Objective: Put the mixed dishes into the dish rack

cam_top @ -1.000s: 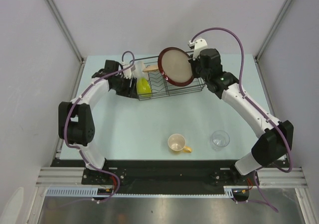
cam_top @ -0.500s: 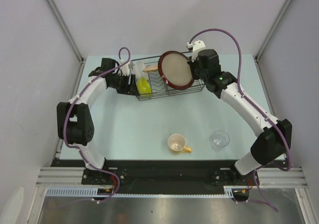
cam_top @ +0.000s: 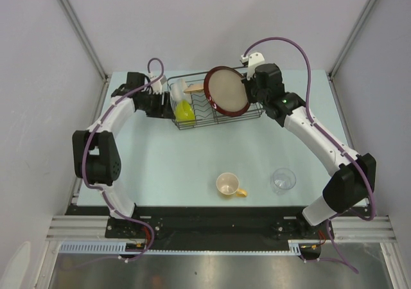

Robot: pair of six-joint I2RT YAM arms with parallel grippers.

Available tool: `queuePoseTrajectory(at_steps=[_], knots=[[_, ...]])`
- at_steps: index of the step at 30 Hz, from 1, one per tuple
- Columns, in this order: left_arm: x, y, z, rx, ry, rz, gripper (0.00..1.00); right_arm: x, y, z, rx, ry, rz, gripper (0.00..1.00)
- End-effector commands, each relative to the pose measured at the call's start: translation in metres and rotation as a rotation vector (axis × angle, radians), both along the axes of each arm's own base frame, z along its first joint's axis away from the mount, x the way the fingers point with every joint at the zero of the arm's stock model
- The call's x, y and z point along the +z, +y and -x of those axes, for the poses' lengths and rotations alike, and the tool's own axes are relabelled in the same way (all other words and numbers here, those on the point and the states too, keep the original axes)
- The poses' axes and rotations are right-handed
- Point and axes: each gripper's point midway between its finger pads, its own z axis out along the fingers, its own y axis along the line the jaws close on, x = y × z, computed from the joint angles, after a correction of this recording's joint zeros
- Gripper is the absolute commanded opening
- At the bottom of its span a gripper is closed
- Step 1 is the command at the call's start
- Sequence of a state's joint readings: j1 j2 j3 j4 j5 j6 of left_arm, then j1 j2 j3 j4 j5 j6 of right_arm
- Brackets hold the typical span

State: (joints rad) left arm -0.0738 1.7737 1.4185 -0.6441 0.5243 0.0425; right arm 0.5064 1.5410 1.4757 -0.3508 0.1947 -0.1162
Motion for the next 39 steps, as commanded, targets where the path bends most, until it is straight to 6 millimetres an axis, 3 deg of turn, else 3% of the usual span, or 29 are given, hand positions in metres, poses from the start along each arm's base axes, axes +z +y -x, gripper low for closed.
queuePoseTrajectory(at_steps=[1, 11, 20, 26, 29, 33, 34, 39], knots=[[0.020, 0.009, -0.034, 0.057, -0.100, -0.032, 0.61, 0.080, 0.007, -0.008, -0.005, -0.209, -0.153, 0.00], [-0.015, 0.033, -0.031, 0.127, -0.046, -0.168, 0.61, 0.092, 0.000, -0.006, -0.017, -0.240, -0.161, 0.00], [-0.024, 0.013, -0.017, 0.033, -0.022, -0.194, 0.61, 0.118, -0.003, -0.002, -0.018, -0.289, -0.182, 0.00], [-0.046, 0.001, -0.007, -0.010, 0.018, -0.237, 0.62, 0.135, -0.011, 0.004, -0.032, -0.324, -0.171, 0.00], [-0.049, 0.001, -0.006, -0.001, 0.023, -0.231, 0.53, 0.137, -0.013, 0.007, -0.033, -0.325, -0.171, 0.00], [-0.051, -0.001, -0.003, -0.012, 0.028, -0.226, 0.18, 0.136, -0.014, 0.008, -0.035, -0.322, -0.169, 0.00], [-0.052, -0.001, -0.002, -0.017, 0.030, -0.229, 0.13, 0.136, -0.014, 0.009, -0.034, -0.323, -0.168, 0.00], [-0.056, 0.003, 0.006, -0.056, 0.036, -0.254, 0.10, 0.137, -0.016, 0.008, -0.036, -0.329, -0.146, 0.00]])
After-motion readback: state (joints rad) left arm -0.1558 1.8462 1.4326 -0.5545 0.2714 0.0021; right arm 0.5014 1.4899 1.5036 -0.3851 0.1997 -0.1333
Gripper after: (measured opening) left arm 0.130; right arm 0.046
